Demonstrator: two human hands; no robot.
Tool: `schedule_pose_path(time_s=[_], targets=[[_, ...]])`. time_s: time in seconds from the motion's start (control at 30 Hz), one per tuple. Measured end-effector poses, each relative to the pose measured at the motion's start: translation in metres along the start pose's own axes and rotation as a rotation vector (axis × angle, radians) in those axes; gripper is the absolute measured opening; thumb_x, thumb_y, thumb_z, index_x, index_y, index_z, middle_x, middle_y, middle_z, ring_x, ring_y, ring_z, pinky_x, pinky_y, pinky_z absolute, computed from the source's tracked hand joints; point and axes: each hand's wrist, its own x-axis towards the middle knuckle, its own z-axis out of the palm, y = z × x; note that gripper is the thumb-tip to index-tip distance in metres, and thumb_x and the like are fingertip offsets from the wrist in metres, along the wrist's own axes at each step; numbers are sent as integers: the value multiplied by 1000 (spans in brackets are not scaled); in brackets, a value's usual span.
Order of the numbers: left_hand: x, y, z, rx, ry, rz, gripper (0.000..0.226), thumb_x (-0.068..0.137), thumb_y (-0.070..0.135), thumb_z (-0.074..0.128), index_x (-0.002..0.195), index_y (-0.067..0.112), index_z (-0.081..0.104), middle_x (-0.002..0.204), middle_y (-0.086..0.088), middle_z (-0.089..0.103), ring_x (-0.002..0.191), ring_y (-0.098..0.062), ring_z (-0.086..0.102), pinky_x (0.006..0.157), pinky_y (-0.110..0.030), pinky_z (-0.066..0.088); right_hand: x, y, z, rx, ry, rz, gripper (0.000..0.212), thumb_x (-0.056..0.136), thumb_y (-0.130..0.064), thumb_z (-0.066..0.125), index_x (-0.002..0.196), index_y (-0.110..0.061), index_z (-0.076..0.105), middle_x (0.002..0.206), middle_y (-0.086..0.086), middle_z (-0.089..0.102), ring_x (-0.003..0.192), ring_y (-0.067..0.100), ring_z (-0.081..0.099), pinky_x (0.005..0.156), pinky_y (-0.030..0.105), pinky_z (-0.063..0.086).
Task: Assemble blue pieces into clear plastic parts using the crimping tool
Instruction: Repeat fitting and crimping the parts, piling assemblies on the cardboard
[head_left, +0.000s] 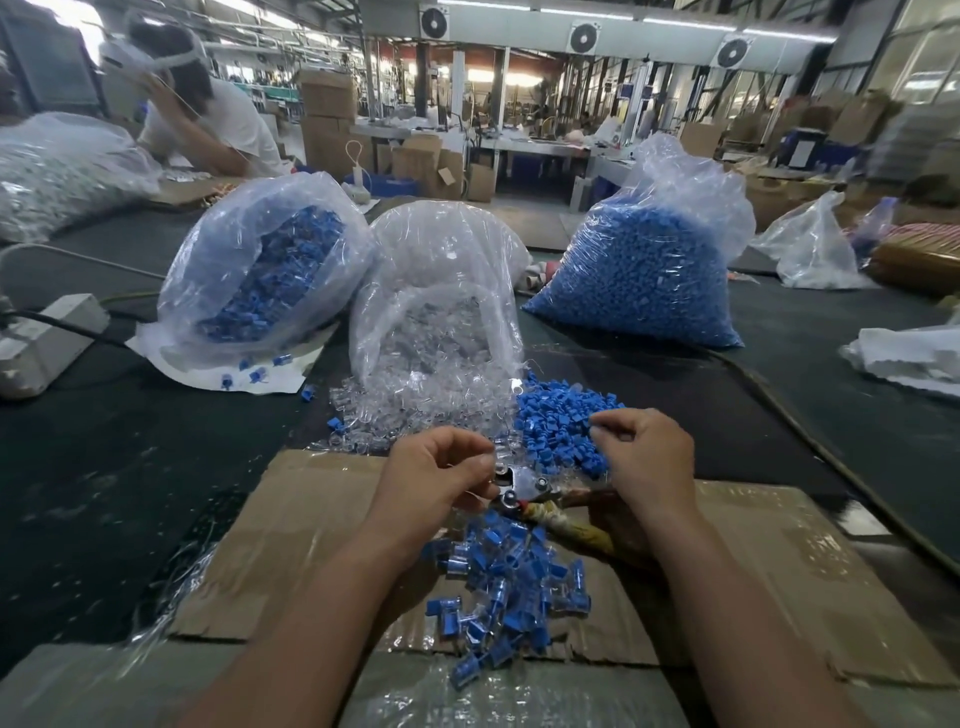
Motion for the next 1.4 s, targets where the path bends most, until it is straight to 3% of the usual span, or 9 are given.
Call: schedule_pose_path(time_s=[0.1,0.3,0.6,0.73,0.87,0.97,1.1,1.23,1.4], targets=[[0,1,2,-32,-17,-8,13,82,-5,60,80,8,63,63,-4,68,58,-13,66,54,-21,54,-22,-19,-5,327,-56,-23,14,80,-11,69,84,-24,71,77,-15,66,70,-3,61,67,11,49],[0,3,5,-49,-33,6,9,81,-4,62,80,5,61,59,-3,68,55,-12,65,51,-19,52,-50,-42,2,573,-139,-144,25,75,-6,73,74,-30,68,70,-11,69,68,-1,63,63,10,48],[1,2,9,-1,-7,60,15,78,-5,66,75,10,62,60,-3,68,53,-10,64,51,-17,50,-53,-34,10,347,-142,-271,26,77,-14,73,67,-34,60,58,-18,60,62,-3,60,57,9,46],[-1,2,9,29,-7,89,18,76,-4,69,75,13,66,63,-1,69,55,-10,65,53,-16,51,-54,-34,11,268,-148,-340,10,78,-16,72,73,-23,66,60,-18,58,66,0,60,59,12,48],[-3,4,8,41,-36,87,18,76,-5,68,74,13,67,63,-1,70,57,-10,66,54,-15,51,-55,-32,11,289,-164,-361,6,77,-16,72,77,-20,68,62,-20,58,68,-3,60,60,9,47],[-3,6,5,-14,-42,60,14,76,-4,68,75,9,67,65,-7,70,57,-15,66,54,-19,52,-54,-32,10,321,-187,-422,11,76,-27,70,84,-19,70,73,-19,60,76,2,60,66,13,48],[-4,8,4,-99,-66,16,14,76,-6,66,73,7,67,64,-10,69,56,-17,65,53,-21,53,-55,-35,9,439,-204,-437,14,74,-36,64,87,-33,67,77,-23,63,81,1,62,70,12,49],[-4,10,4,-101,-75,-10,17,76,-8,65,70,8,66,59,-8,67,50,-16,63,47,-20,51,-55,-33,9,511,-269,-405,16,73,-30,68,84,-41,64,76,-28,65,75,-2,63,66,9,48],[-2,11,3,-151,-76,-52,32,76,-12,60,56,12,68,53,-9,64,44,-14,60,41,-18,47,-52,-28,7,532,-346,-402,35,71,-9,76,92,-35,66,82,-16,68,79,3,66,73,19,53]])
